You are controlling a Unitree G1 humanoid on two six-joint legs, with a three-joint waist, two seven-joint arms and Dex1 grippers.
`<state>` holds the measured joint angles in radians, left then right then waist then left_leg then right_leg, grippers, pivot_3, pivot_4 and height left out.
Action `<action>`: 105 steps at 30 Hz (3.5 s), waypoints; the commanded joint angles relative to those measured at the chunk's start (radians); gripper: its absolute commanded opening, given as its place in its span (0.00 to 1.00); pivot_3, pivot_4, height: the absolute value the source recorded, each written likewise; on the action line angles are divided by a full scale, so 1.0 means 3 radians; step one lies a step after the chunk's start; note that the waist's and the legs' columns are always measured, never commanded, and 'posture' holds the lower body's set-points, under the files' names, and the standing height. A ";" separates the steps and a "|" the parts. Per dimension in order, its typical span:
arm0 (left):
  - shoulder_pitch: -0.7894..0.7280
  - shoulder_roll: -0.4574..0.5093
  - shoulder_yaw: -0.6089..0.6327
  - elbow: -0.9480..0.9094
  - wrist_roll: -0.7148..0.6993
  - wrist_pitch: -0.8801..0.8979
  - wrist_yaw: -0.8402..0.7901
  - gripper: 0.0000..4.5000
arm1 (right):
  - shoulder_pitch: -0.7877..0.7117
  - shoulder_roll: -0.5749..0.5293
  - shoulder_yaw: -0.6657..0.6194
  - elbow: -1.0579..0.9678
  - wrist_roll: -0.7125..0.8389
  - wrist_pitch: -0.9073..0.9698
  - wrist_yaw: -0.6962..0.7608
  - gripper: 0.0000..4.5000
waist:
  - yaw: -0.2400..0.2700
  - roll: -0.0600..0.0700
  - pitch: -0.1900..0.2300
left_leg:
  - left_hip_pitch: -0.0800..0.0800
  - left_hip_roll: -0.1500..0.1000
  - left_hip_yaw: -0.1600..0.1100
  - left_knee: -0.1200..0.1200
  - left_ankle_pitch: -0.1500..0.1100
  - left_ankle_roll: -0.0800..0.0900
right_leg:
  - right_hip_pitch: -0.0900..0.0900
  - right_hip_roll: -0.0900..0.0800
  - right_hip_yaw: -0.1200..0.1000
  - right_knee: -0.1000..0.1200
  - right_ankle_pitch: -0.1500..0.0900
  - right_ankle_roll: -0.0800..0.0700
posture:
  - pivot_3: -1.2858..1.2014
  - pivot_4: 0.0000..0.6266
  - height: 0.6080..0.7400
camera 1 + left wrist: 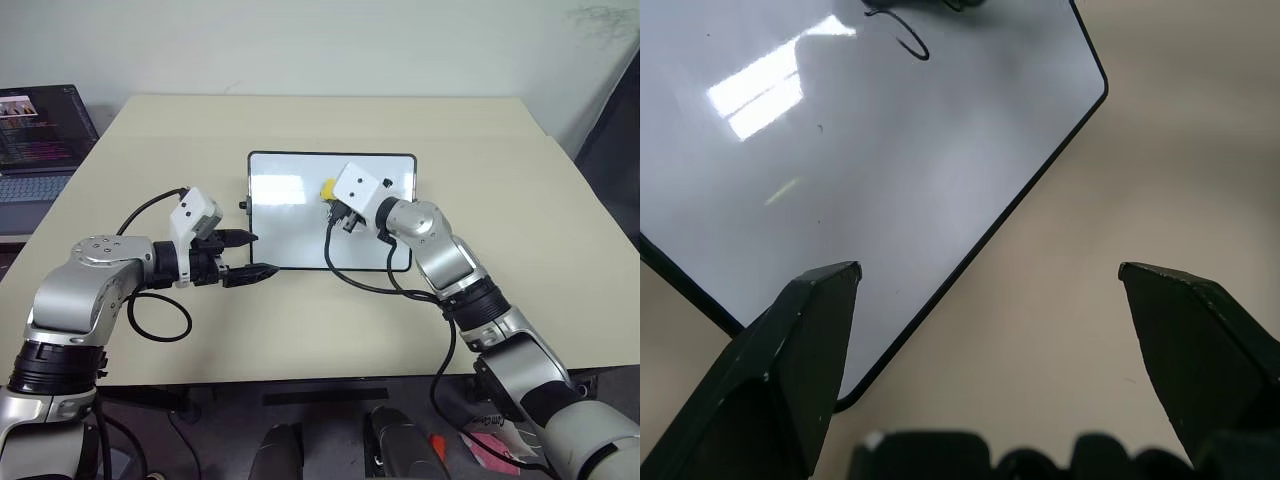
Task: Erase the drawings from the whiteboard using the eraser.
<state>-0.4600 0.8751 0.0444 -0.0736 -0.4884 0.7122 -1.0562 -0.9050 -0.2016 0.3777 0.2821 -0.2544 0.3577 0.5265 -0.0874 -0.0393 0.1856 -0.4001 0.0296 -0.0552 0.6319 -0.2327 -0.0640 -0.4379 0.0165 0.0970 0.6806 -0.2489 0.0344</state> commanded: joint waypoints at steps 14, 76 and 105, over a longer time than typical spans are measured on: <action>-0.0006 -0.0006 0.0034 -0.0110 -0.0007 -0.0031 -0.0002 1.00 | -0.0415 0.0116 -0.0144 0.0380 -0.0028 -0.0224 -0.0258 0.25 | -0.0004 0.0000 0.0000 | -0.0001 0.0001 0.0000 0.0019 0.0000 0.0000 | 0.0004 0.0001 0.0000 0.0003 -0.0001 0.0014 | 0.52 0.24 1.00; 0.0104 0.0015 0.0103 -0.0209 -0.0049 0.0000 0.0025 1.00 | -0.0177 0.0087 -0.0111 0.0657 -0.0039 -0.0080 0.0003 0.25 | -0.0004 0.0001 0.0001 | 0.0028 0.0000 -0.0006 0.0035 -0.0001 0.0000 | 0.0051 0.0001 -0.0001 -0.0007 0.0005 0.0022 | 0.52 0.24 1.00; 0.0079 0.0014 0.0086 -0.0194 -0.0050 0.0001 0.0009 1.00 | 0.0124 -0.0155 0.0001 0.0274 -0.0155 -0.0004 0.0048 0.25 | 0.0000 0.0001 0.0001 | 0.0020 0.0000 -0.0007 0.0023 -0.0001 0.0000 | 0.0040 0.0001 -0.0002 -0.0010 -0.0003 0.0017 | 0.52 0.24 1.00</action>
<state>-0.4230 0.8709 0.0461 -0.1093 -0.4925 0.7152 -1.0530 -0.9077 -0.2287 0.3578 0.3378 -0.2817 0.3307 0.5223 -0.0875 -0.0389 0.1860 -0.3932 0.0297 -0.0572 0.6391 -0.2331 -0.0641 -0.4252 0.0167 0.0963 0.6778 -0.2497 0.0396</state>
